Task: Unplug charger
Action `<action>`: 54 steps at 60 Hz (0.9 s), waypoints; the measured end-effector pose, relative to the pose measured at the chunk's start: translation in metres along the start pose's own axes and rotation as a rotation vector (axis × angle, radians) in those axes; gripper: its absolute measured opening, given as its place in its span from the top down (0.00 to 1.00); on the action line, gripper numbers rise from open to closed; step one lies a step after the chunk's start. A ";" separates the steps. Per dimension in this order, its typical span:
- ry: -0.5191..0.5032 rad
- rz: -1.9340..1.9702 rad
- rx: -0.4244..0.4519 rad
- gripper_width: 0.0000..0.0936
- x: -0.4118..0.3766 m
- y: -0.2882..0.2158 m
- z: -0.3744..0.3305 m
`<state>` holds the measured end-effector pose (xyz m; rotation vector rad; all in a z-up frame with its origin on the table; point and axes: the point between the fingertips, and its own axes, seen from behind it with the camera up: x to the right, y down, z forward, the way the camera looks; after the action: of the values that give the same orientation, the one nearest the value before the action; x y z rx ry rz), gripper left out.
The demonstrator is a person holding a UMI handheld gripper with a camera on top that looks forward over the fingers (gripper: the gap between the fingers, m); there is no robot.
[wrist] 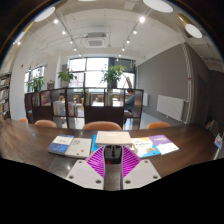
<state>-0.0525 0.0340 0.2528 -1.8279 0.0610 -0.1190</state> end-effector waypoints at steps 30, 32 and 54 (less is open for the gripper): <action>-0.129 -0.076 -0.424 0.71 0.011 0.246 0.047; -0.136 -0.079 -0.425 0.69 0.009 0.249 0.045; -0.089 -0.008 -0.282 0.22 0.007 0.151 -0.026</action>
<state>-0.0450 -0.0306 0.1134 -2.1125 0.0078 -0.0353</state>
